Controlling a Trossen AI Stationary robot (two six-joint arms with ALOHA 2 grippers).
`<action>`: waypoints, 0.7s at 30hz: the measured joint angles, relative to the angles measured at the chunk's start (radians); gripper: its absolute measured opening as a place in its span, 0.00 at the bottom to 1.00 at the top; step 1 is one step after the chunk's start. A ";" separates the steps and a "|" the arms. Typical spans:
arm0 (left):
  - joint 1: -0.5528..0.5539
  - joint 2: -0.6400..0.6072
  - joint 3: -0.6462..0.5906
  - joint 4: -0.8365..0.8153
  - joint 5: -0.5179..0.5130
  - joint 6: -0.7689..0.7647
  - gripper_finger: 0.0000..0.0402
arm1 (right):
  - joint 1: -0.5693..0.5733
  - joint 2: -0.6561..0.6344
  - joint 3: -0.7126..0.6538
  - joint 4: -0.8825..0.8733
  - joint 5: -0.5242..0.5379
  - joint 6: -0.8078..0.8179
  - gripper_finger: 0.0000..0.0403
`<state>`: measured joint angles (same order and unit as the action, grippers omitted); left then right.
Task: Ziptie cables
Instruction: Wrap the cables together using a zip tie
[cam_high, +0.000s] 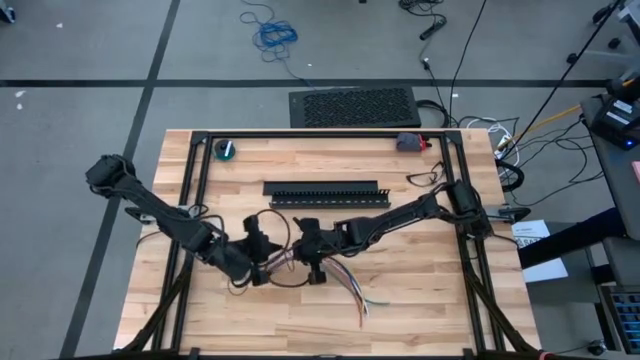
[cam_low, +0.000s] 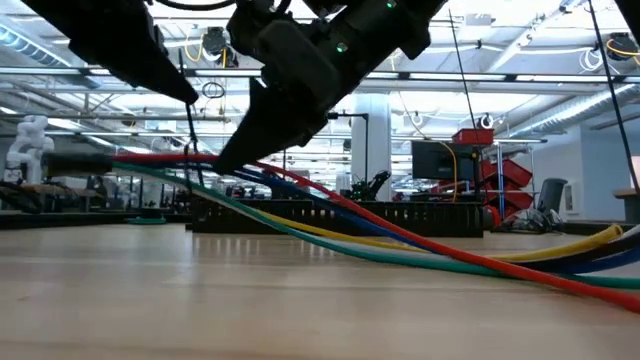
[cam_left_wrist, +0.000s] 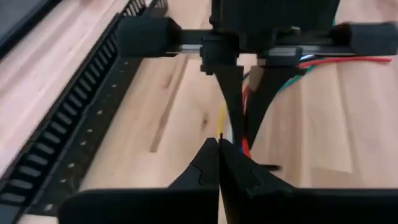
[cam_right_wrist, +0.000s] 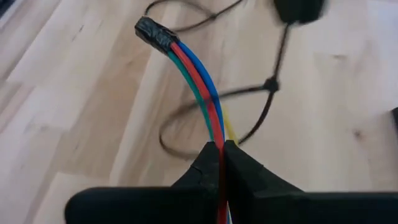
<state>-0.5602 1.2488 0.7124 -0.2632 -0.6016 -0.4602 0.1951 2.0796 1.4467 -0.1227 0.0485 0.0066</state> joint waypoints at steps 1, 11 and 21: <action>0.003 0.007 0.000 0.018 0.011 0.006 0.00 | 0.005 0.000 0.000 -0.015 0.000 -0.011 0.01; 0.034 0.135 0.000 0.093 0.073 0.058 0.00 | 0.066 -0.059 0.000 -0.148 0.251 -0.042 0.32; 0.039 0.142 0.001 0.187 0.104 0.127 0.00 | 0.063 -0.010 0.000 0.077 0.242 -0.076 0.31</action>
<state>-0.5213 1.3905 0.7136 -0.0763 -0.4978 -0.3334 0.2585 2.0696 1.4464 -0.0458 0.2909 -0.0693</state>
